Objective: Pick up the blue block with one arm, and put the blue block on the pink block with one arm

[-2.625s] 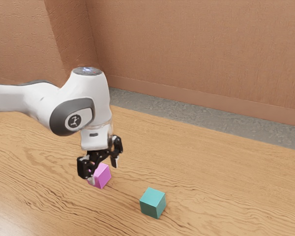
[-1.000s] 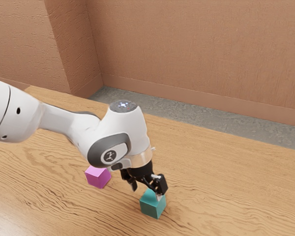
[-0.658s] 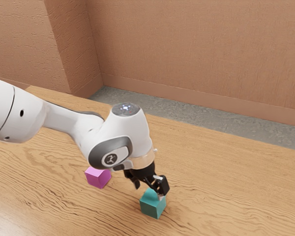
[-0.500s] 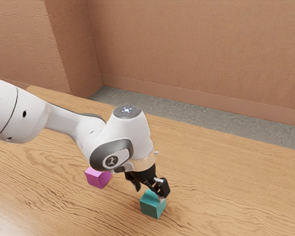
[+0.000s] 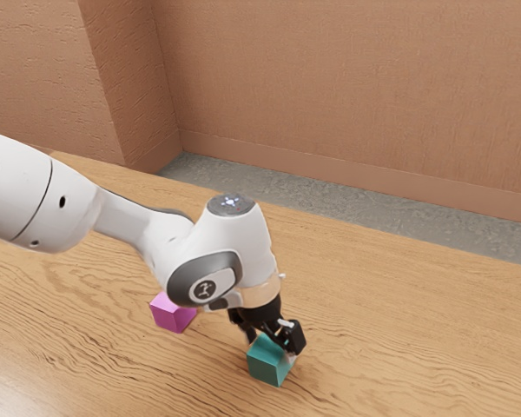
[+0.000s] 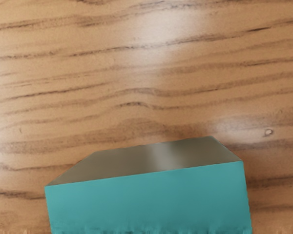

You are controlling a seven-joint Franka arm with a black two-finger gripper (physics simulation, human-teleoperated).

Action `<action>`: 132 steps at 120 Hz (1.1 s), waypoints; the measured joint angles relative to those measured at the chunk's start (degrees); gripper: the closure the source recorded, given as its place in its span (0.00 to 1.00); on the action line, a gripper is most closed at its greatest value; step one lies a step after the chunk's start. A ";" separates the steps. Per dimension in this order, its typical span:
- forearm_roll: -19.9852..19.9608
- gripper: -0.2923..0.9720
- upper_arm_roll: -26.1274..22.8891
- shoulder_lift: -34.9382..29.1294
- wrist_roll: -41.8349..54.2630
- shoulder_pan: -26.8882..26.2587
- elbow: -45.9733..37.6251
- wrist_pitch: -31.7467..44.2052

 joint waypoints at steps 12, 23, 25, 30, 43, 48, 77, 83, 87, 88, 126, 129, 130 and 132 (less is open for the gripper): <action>0.09 0.23 0.04 0.79 0.21 -0.01 0.82 0.17; 0.10 0.23 0.05 0.84 0.37 -0.01 0.78 0.15; 0.10 0.23 0.05 0.85 0.40 -0.01 0.76 0.12; 0.10 0.23 0.05 0.85 0.46 0.00 0.73 0.04; 0.10 0.23 0.51 1.02 0.60 -0.05 0.71 -0.13; 0.10 0.23 0.83 1.23 0.65 0.01 0.71 -0.15; 0.17 0.23 1.10 2.05 0.89 0.00 0.71 0.05; 0.17 0.23 1.10 2.12 0.92 0.00 0.74 0.11; 0.17 0.23 1.10 2.19 0.95 0.00 0.77 0.14; 0.17 0.23 1.09 2.22 0.95 0.01 0.77 0.15; 0.00 0.23 1.10 3.06 1.05 0.00 1.04 0.37; 0.04 0.23 1.10 3.16 1.06 0.00 1.10 0.41; 0.06 0.23 1.10 3.21 1.07 0.00 1.13 0.43; 0.08 0.23 1.10 3.28 1.08 0.00 1.18 0.46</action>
